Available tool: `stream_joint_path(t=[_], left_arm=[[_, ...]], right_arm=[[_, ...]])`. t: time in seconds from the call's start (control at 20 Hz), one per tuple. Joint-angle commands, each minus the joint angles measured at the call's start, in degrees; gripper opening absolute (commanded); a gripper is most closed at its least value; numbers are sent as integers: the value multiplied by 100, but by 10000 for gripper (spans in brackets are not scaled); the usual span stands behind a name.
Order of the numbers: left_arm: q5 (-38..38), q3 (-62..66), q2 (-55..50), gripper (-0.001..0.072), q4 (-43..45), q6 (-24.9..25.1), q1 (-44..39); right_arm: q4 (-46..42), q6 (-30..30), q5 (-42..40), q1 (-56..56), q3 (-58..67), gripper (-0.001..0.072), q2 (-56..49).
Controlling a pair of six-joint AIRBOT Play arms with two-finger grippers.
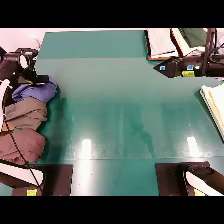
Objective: Fold the shirts.
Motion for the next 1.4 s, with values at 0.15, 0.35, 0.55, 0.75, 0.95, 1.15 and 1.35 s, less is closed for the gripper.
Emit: stream_joint_path(t=[0.15,0.35,0.55,0.75,0.95,1.15,1.35], left_arm=[[326,831,1471,23,-37,378,-227],[275,1534,2811,23,-455,909,-1027],[173,1626,3327,23,-1287,1467,-2321],[-74,1572,2778,23,-1344,1757,-3915],[376,1574,1749,249,-1875,1845,-5021],[271,1574,1388,575,-1611,1589,-4664],[-393,1255,1388,575,-1718,874,-3095]], right_arm=[[7,0,-122,0,807,19,-2],[2,0,-118,-2,1740,19,-2],[-63,0,-116,-31,2485,19,-2],[-199,44,-70,-256,2992,19,-2],[-201,177,94,-555,3093,19,81],[-197,179,444,-848,3093,19,133],[-201,179,697,-946,3093,19,138]])
